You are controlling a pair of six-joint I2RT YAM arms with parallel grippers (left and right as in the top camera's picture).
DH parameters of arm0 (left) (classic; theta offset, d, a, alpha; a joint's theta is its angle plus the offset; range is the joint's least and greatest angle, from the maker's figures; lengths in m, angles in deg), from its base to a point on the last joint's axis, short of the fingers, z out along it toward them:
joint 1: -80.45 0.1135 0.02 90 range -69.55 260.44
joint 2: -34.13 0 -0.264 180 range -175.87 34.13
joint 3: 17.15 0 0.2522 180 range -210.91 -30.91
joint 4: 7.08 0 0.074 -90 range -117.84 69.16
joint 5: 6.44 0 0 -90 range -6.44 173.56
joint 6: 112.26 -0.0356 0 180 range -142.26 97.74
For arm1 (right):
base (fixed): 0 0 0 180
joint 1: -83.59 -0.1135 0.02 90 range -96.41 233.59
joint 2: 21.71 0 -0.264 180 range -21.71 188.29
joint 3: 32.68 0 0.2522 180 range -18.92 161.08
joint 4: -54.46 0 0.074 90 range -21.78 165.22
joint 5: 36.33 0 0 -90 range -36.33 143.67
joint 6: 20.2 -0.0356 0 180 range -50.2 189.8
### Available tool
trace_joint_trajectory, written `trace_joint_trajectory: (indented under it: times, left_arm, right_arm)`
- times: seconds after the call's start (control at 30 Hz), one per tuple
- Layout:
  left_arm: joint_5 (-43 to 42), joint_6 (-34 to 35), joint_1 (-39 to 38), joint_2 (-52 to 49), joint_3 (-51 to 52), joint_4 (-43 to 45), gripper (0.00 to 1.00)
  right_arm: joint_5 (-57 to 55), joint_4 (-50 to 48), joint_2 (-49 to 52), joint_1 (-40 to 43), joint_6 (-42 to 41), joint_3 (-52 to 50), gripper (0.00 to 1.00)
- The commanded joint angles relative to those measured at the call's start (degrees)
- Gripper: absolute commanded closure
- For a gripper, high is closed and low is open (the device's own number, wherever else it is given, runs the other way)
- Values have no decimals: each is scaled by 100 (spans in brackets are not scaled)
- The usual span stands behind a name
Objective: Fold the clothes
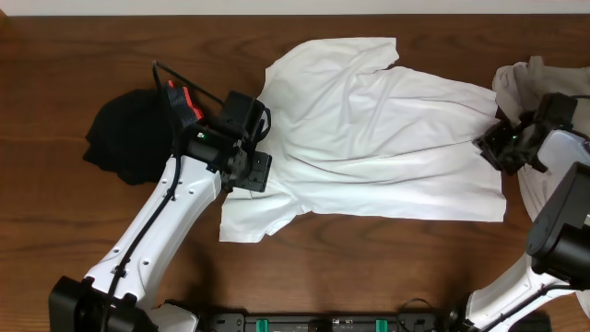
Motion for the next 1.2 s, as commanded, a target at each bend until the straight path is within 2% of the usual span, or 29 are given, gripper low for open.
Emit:
trace_joint_trajectory:
  times: [0.0, 0.13, 0.2, 0.37, 0.43, 0.63, 0.77, 0.97, 1.03, 1.17]
  left_arm:
    - [4, 321, 4, -55, 48, -170, 34]
    - [11, 669, 4, -72, 197, -234, 34]
    - [11, 750, 15, -72, 385, -175, 31]
    - [7, 1327, 236, -72, 1338, 155, 27]
    - [4, 1346, 367, -72, 1720, 450, 26]
    - [-90, 1292, 920, -72, 2358, 1108, 20]
    - [-1145, 866, 1217, -74, 2649, 1519, 20]
    - [-1733, 861, 1270, -79, 2942, 1537, 21]
    - [-1851, 870, 1270, -79, 3053, 1526, 25]
    - [-2081, 914, 1270, -76, 3171, 1432, 53]
  right_arm:
    - [850, 262, -807, 232, 603, 240, 62]
    - [883, 953, -1818, 284, 890, 240, 55]
    - [881, 1397, -2321, 275, 1097, 240, 51]
    - [391, 2468, -3257, 203, 1270, 240, 43]
    - [212, 2815, -3493, 175, 1399, 240, 43]
    - [107, 3427, -3670, 168, 1591, 234, 42]
    - [109, 3491, -3659, 164, 1587, 234, 44]
    - [111, 3504, -3659, 164, 1582, 234, 45]
    - [111, 3508, -3659, 164, 1582, 234, 46]
    - [107, 3532, -3661, 164, 1585, 234, 47]
